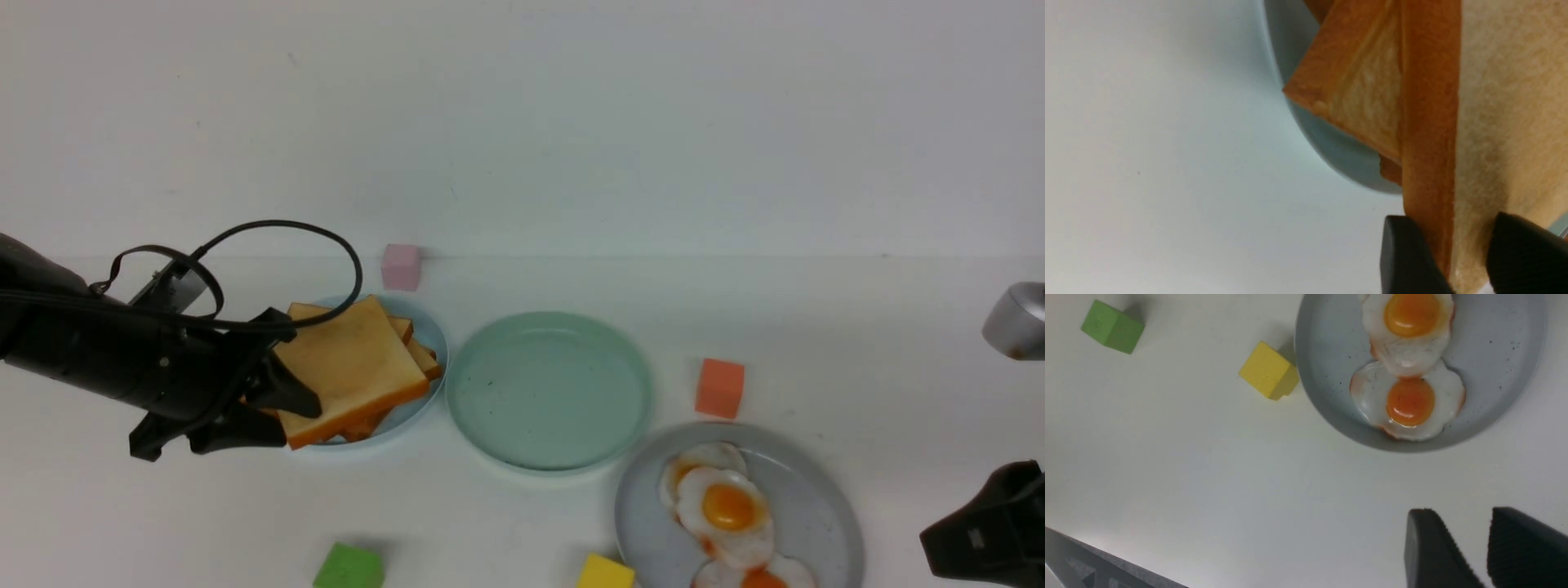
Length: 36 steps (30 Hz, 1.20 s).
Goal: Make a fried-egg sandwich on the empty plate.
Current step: Use the left arm to grab a slice of bread, then use the left arm to put a slice of bread into the empty plate in the middle
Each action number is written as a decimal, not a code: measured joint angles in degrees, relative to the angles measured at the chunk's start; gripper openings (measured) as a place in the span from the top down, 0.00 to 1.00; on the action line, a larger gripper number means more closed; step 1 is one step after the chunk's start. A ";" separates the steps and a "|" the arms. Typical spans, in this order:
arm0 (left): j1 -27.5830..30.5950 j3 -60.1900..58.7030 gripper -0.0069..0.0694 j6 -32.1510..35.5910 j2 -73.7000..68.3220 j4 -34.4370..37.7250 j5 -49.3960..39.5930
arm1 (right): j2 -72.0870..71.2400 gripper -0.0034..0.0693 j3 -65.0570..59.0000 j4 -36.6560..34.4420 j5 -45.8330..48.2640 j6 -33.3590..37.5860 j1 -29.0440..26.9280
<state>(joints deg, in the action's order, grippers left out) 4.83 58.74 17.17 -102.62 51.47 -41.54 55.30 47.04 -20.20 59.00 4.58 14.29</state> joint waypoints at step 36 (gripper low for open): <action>-13.78 10.30 0.82 12.55 -0.70 3.31 -7.45 | 0.00 0.62 0.00 -0.19 0.68 0.00 0.00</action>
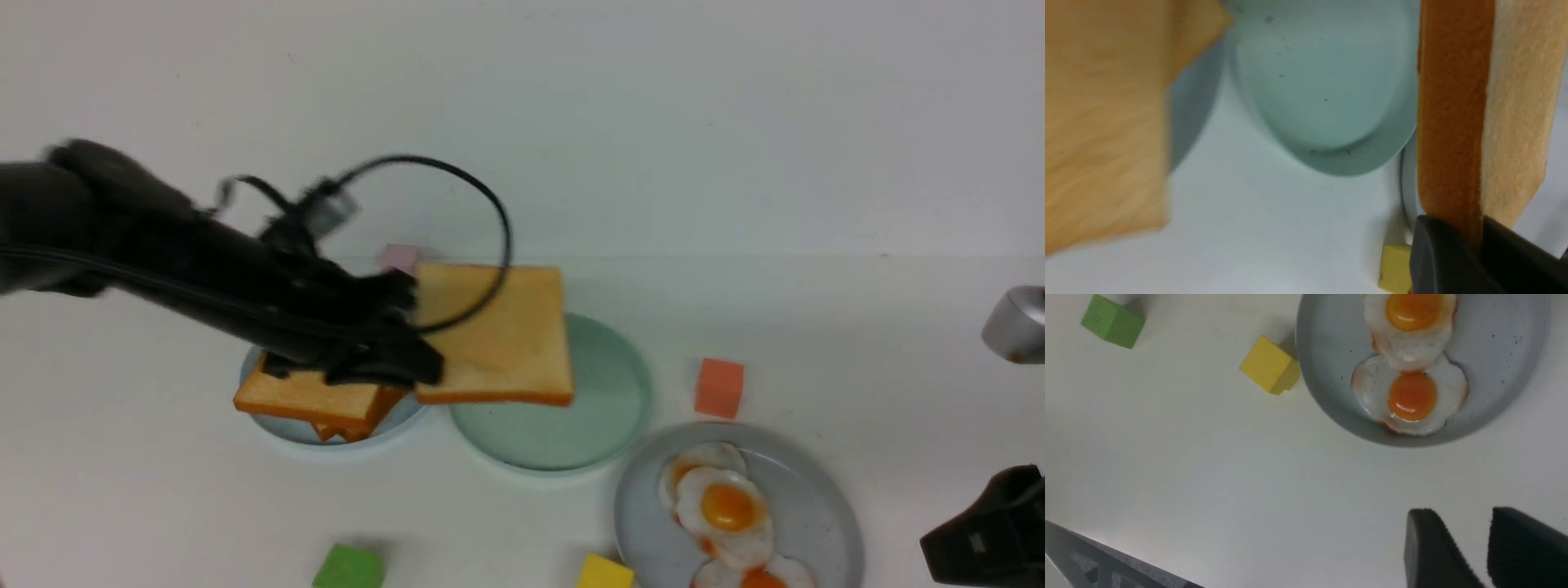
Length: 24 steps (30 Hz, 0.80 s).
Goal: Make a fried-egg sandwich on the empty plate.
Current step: Use the left arm to put a slice of bread into the empty plate in the middle
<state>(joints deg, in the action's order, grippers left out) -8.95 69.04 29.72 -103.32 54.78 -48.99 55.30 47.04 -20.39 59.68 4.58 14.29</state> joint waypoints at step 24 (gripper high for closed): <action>-1.96 17.28 0.82 -4.70 -20.03 0.40 -3.66 | 0.00 0.62 0.00 0.68 0.42 0.00 0.00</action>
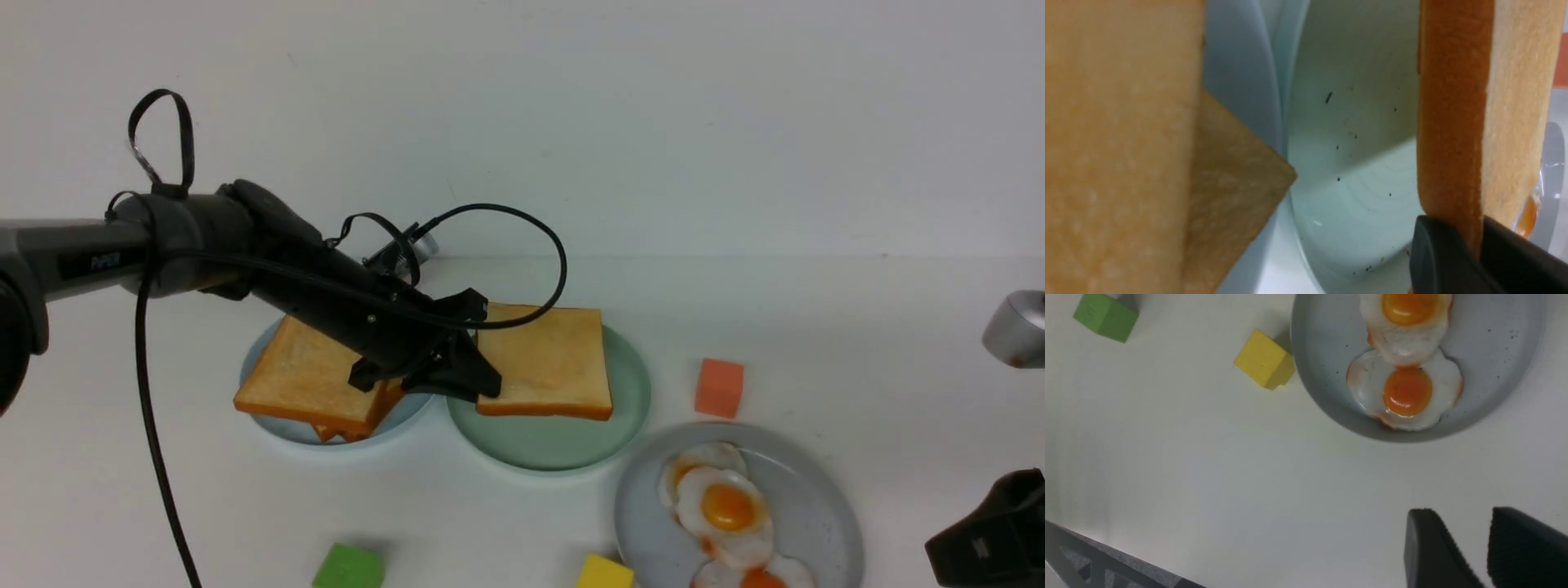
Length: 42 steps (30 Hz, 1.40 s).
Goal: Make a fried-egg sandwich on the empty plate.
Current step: Use the left arm to put a slice of bread into the empty plate in the middle, then use the right arm to grab a fried egg
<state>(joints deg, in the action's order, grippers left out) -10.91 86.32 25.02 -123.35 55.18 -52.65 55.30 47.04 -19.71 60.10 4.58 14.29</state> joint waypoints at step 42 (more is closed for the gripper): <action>-1.01 -12.38 0.93 2.91 44.03 -18.51 -9.63 | 28.90 0.44 3.32 -13.46 -15.17 12.02 -7.90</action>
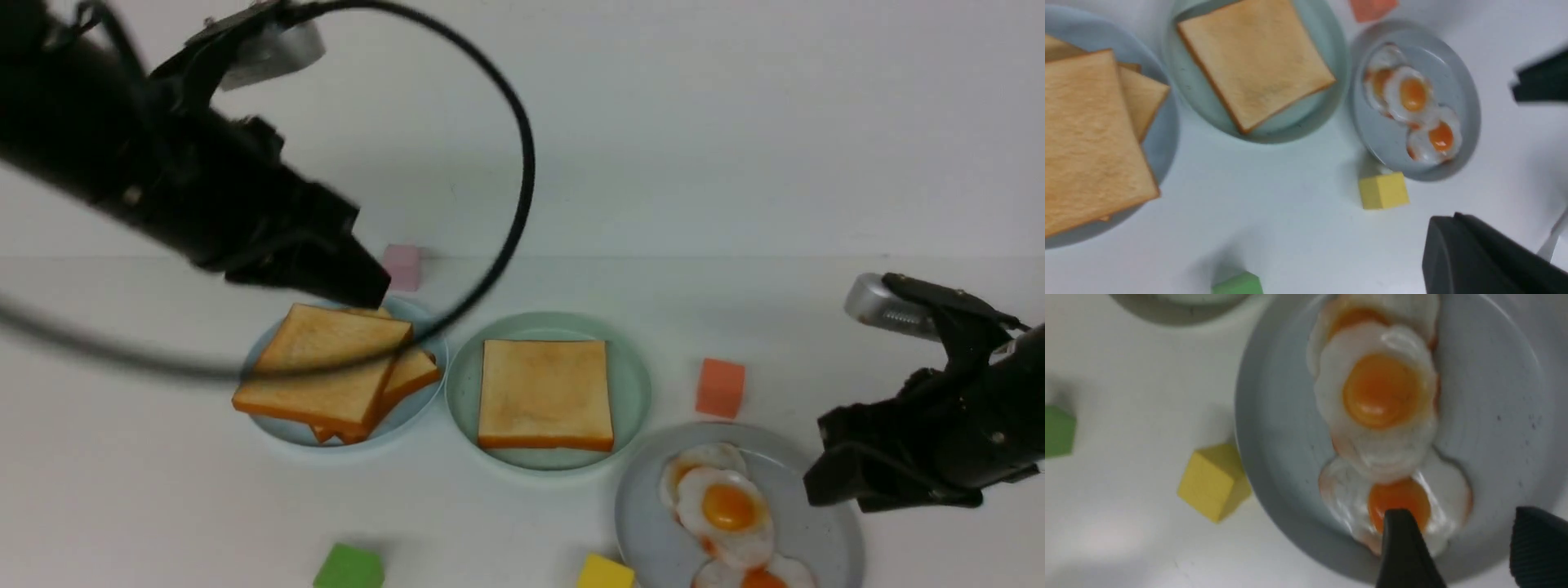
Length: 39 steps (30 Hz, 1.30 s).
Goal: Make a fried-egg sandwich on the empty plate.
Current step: Use the right arm to grab a fried egg
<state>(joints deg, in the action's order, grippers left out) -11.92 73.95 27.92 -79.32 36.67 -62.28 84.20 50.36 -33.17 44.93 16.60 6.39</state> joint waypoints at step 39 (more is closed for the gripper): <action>-21.32 -14.08 0.93 -10.41 7.86 -10.75 16.23 | 21.11 0.90 0.73 -23.17 -6.54 26.90 -2.40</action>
<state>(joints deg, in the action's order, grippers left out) -33.23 59.87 17.52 -71.47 25.92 -46.06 105.31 51.09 -56.34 38.40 43.49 3.99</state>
